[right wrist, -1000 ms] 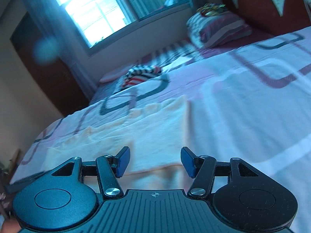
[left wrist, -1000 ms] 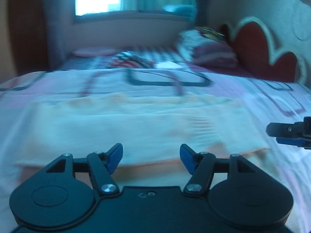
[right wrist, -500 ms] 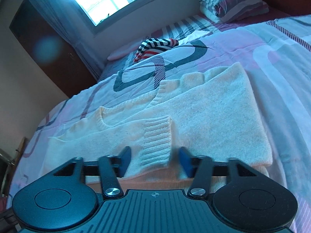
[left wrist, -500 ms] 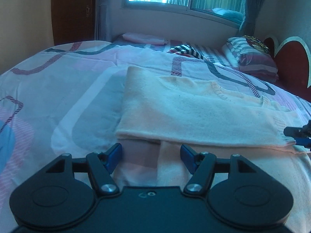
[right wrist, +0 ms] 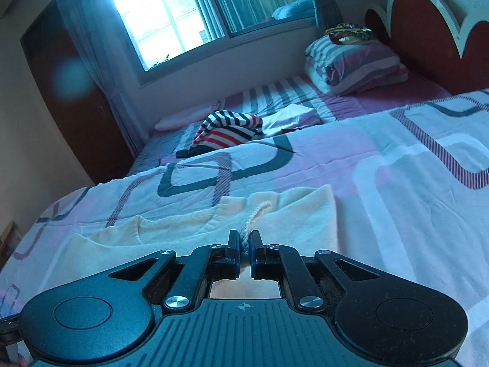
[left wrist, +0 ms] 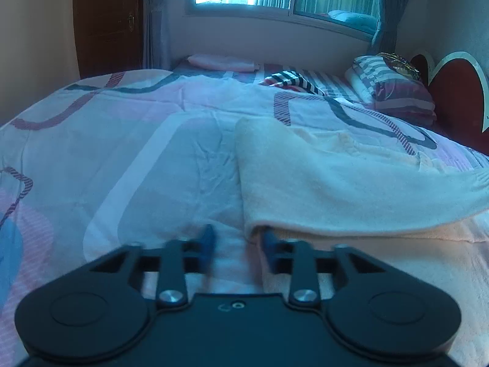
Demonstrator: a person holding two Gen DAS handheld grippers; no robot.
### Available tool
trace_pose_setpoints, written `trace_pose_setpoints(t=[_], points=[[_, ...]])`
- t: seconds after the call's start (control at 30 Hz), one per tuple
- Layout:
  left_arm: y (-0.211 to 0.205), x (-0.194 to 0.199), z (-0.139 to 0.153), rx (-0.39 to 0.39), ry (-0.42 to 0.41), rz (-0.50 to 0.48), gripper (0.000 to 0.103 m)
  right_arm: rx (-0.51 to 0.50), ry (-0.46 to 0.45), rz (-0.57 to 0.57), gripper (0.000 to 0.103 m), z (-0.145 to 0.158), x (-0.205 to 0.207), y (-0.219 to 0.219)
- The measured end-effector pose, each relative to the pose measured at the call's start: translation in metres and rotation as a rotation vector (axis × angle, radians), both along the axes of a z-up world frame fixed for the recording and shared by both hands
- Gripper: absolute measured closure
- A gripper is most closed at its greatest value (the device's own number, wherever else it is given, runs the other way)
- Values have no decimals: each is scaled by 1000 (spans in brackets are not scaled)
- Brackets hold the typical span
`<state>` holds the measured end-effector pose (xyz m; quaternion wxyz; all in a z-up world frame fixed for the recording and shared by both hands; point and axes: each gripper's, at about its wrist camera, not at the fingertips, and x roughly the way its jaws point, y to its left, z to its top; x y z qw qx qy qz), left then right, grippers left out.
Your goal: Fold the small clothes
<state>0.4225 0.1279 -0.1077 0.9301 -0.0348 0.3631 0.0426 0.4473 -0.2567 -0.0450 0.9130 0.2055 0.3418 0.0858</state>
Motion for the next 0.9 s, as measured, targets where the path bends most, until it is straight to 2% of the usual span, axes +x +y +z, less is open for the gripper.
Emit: trace_pose_setpoints(t=[0.3,0.4,0.5,0.57,0.67,0.9], points=[[-1,5,0,21,26,-25,93,-20,32,-2,98,-14,-12,-11],[-2,2,9,-6,-4,-45,90,-21,39,-8,98,-18,-13,-14],[-12,7,10,7,13,-85,85,-22,35,-9,98,-19,-12,-17],[-17,12,5,48,46,-82,85,-25,25,-15,98,-16,-12,-20],[-17,12,2,66,53,-86,86,-37,1,-16,98,-11,-14,-24],[-17,12,-1,73,67,-89,87,-45,84,-12,98,-40,-12,-26]])
